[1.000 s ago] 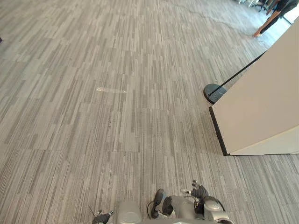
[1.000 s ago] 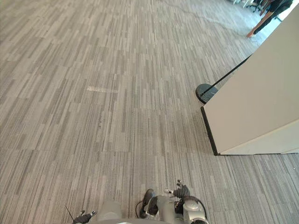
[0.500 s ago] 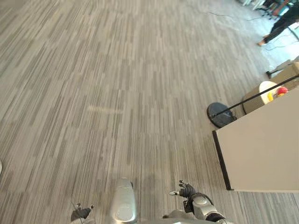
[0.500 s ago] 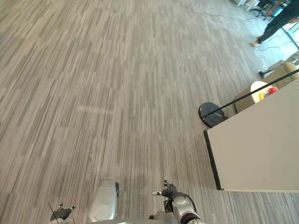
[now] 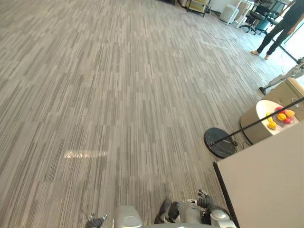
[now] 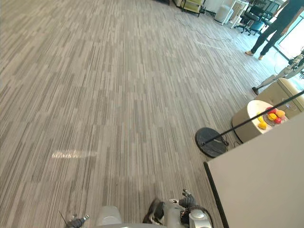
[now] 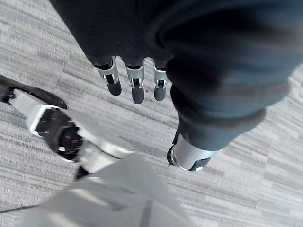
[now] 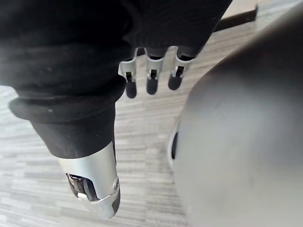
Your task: Organize washtable
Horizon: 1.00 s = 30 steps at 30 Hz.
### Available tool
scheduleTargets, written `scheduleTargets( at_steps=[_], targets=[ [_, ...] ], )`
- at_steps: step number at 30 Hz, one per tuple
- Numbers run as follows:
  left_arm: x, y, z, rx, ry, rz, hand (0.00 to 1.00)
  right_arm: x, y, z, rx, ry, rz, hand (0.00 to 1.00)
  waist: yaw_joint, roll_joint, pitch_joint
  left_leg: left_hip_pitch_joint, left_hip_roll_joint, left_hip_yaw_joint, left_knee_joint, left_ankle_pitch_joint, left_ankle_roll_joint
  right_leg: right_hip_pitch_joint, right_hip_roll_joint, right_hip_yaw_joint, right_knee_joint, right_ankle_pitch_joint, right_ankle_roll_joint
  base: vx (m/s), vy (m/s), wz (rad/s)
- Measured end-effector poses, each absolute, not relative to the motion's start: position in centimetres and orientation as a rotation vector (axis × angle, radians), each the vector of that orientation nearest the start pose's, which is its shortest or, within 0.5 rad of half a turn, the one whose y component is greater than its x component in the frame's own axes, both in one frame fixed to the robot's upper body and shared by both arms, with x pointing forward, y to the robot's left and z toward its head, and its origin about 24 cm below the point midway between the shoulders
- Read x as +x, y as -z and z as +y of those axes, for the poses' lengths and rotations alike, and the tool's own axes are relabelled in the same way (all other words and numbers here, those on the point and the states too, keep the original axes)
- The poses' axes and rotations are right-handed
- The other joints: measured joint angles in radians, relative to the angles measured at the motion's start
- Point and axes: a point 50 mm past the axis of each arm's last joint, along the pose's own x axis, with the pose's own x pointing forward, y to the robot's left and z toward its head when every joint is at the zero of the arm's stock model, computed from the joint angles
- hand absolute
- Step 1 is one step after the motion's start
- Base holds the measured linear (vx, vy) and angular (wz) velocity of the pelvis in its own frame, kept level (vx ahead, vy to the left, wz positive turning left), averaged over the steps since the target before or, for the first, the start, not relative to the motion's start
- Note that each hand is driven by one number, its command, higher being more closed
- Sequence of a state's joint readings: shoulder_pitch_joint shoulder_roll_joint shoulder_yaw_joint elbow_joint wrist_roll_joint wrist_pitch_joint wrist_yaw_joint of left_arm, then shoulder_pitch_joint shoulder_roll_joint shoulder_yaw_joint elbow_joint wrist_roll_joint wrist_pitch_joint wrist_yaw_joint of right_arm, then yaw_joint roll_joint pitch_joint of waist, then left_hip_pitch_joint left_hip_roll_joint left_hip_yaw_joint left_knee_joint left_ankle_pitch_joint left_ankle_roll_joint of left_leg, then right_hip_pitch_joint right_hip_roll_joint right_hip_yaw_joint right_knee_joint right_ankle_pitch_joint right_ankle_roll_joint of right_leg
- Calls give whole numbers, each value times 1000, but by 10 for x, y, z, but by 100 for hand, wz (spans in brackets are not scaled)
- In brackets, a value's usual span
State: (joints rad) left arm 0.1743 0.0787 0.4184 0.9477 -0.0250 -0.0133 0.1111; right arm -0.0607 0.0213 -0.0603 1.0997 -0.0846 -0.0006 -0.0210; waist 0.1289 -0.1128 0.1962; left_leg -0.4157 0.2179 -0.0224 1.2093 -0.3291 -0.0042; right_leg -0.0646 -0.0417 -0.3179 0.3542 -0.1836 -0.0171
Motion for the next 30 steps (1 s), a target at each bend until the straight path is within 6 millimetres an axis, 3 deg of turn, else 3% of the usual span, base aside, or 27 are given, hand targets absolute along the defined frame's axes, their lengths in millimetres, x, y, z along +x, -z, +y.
scheduleTargets(
  at_steps=[1,2,3,4,6,8,10,11,13,14,16,17,21,30],
  targets=[
    [64,151,251,-56,-597,1060,0,146,153,-141,-39,-10,1030,0,-2,-17,17,-34,-66,-4,-189,-21,-13,62,-26,19,-29,2,4,696,166,-39],
    [64,150,251,-45,-591,1056,0,148,153,-140,-41,-14,1032,0,0,-17,19,-34,-100,-34,-414,4,-51,73,-46,37,1,-6,18,570,172,-52],
    [62,151,248,-40,-577,1063,0,146,154,-142,-46,-15,1034,0,9,5,11,-1,-94,-64,-603,89,-86,78,-37,55,31,-21,47,430,174,-83],
    [55,153,247,-21,-557,1085,0,147,154,-140,-69,-44,1022,0,20,21,13,27,-93,-61,-615,211,-34,105,-43,95,76,-68,85,530,184,-66],
    [61,150,252,4,-555,1061,0,149,152,-136,-83,-68,1007,0,9,-2,-1,52,-108,-48,-561,138,-26,125,-74,105,116,-68,93,542,169,-47],
    [63,150,253,40,-543,1062,0,154,151,-134,-105,-90,1000,0,23,10,8,165,-100,12,-539,81,-9,145,-119,102,222,-26,104,321,82,-72],
    [58,151,252,43,-540,1080,0,156,150,-130,-122,-119,987,0,21,20,11,252,-90,28,-574,65,15,150,-149,69,274,-42,99,180,1,-60],
    [60,151,252,43,-539,1072,0,159,149,-128,-137,-140,971,0,15,27,11,297,-75,40,-623,61,12,139,-155,5,253,-67,71,119,-30,-56],
    [64,150,252,40,-539,1058,0,162,147,-128,-154,-160,952,0,12,28,6,304,-62,60,-671,56,-3,114,-152,-81,123,-16,49,5,-57,-35],
    [67,150,252,35,-537,1048,0,160,148,-130,-162,-162,960,0,10,16,2,290,-74,61,-680,46,-22,96,-152,-92,38,40,72,18,-146,-16],
    [66,152,244,3,-537,1056,0,148,153,-141,-182,-145,1007,0,8,29,-19,280,-61,46,-701,57,-42,114,-119,-96,-67,59,118,51,-159,-9],
    [66,153,241,-3,-534,1058,0,145,155,-144,-186,-138,1017,0,8,34,-20,279,-60,44,-708,62,-48,120,-111,-97,-91,64,123,24,-102,1],
    [68,156,227,-33,-508,1063,0,126,160,-161,-194,-80,1073,0,-11,64,-35,258,-54,10,-720,69,-61,153,-66,-118,-192,98,123,38,-68,10],
    [71,154,229,-96,-551,1023,0,111,164,-172,-47,77,1111,0,-18,48,-52,259,-62,2,-723,68,-63,182,-59,-120,-256,130,120,45,-4,1]
  ],
)
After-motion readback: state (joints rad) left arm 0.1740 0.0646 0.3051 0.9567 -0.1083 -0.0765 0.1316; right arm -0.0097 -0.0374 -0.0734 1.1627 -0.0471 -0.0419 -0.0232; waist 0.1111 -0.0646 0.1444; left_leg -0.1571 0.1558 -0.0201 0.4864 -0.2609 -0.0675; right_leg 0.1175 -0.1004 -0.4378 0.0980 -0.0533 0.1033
